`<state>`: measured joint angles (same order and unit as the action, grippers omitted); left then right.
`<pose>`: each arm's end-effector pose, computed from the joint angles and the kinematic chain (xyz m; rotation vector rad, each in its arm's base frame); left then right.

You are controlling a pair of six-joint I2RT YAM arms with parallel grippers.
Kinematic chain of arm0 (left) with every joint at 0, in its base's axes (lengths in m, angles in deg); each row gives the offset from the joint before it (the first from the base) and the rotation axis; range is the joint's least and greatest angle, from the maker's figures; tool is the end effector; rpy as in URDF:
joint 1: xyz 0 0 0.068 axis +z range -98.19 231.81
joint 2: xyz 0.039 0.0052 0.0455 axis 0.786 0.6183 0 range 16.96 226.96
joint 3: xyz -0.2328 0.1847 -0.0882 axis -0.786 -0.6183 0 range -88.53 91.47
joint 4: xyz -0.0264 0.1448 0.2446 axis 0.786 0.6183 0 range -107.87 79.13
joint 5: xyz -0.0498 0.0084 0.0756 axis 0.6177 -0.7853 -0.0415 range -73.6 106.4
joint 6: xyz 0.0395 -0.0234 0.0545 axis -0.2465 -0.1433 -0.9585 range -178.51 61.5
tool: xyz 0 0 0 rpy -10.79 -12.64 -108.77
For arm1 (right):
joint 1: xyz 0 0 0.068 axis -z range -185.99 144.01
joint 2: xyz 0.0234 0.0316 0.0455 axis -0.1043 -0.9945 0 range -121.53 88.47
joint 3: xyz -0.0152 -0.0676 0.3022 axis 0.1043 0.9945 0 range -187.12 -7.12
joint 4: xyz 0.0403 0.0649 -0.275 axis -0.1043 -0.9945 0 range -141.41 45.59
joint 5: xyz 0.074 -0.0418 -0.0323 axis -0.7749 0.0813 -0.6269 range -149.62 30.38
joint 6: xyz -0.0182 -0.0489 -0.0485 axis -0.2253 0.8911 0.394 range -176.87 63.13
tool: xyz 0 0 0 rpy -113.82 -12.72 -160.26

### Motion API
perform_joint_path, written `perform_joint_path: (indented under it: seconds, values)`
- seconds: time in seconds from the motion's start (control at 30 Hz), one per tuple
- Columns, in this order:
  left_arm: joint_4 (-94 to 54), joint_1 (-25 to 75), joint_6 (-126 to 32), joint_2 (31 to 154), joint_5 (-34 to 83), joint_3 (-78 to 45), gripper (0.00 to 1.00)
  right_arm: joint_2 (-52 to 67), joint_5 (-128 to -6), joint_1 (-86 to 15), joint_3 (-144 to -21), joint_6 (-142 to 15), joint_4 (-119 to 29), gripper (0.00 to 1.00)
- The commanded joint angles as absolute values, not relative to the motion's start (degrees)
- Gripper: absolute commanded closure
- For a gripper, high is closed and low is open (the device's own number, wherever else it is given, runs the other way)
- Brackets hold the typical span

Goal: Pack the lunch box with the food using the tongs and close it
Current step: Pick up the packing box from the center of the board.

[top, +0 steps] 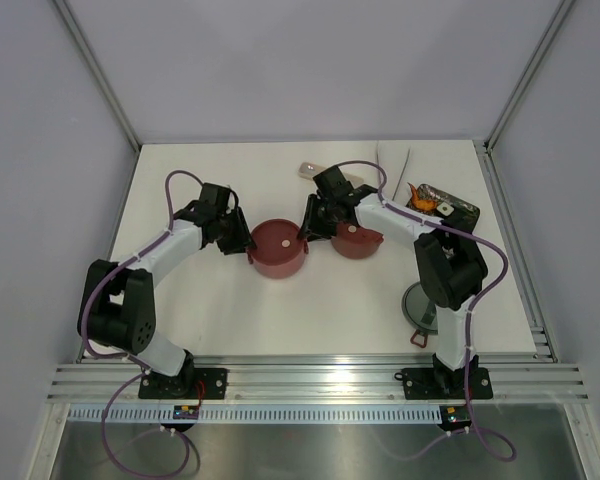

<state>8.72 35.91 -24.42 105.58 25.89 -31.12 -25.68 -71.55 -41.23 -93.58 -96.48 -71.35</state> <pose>0.3295 -0.1040 0.2154 -0.3563 2.6291 -0.5232 0.3908 0.2909 0.2096 0.0131 2.6795 0.7411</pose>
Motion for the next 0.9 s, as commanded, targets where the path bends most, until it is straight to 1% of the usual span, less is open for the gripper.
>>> perform_joint_path:
  seconds: [0.0,0.53,0.87]
  values:
    - [7.8,34.5,-25.1,102.7,27.2,-27.8,1.0,-20.8,-71.9,-42.2,-96.2,-97.0,-69.0,1.0]
    - [8.5,32.8,-25.1,103.3,27.4,-24.9,1.0,-20.6,-72.0,-42.2,-95.5,-96.8,-68.8,1.0]
    - [10.4,33.0,-27.5,103.7,24.4,-26.1,1.0,-22.2,-76.0,-42.6,-90.8,-98.9,-63.2,1.0]
